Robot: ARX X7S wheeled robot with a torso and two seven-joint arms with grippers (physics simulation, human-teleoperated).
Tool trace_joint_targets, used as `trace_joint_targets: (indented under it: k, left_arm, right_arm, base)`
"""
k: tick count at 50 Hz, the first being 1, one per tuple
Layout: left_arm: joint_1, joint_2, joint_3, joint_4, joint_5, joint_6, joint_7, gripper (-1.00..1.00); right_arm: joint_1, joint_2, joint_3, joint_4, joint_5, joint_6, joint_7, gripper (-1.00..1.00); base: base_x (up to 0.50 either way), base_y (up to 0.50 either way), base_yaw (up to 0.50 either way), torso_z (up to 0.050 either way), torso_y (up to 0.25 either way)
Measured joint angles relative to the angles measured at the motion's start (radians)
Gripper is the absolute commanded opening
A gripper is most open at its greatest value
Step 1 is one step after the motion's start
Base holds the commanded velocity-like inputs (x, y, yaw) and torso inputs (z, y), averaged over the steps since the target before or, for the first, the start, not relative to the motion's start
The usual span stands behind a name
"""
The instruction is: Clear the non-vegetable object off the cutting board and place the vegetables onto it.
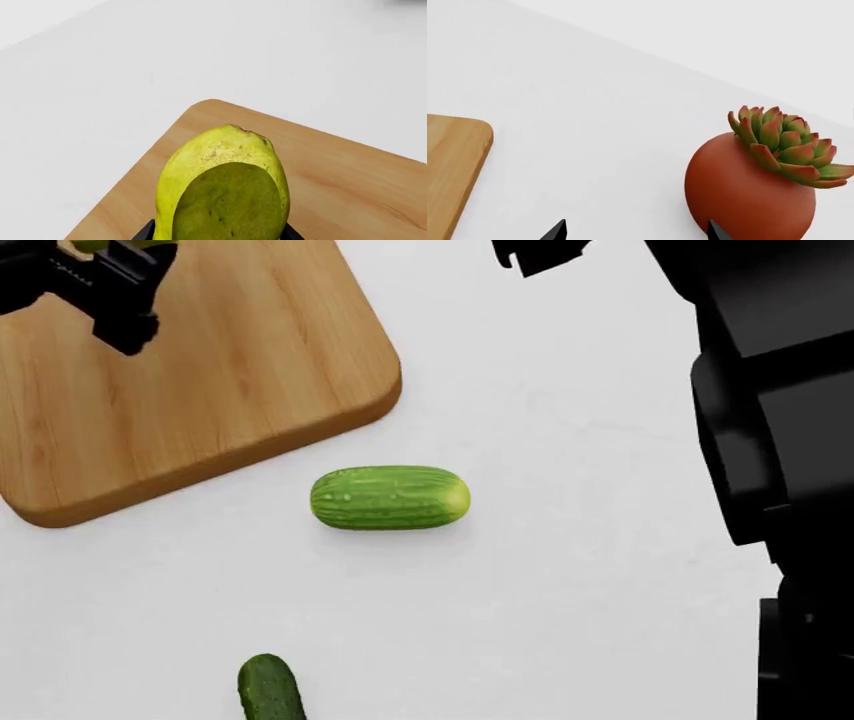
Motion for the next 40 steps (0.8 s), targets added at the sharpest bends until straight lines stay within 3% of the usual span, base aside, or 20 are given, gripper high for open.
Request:
trace_joint_targets:
  k: [40]
  left_arm:
    - [-0.075, -0.215, 0.000, -0.014, 0.088, -0.101, -0.079, -1.00]
  right_arm:
    - [0.032, 0.007, 0.007, -0.017, 0.016, 0.022, 0.005, 1.00]
  base:
    - [0.00, 0.00, 0.00, 0.000, 0.000]
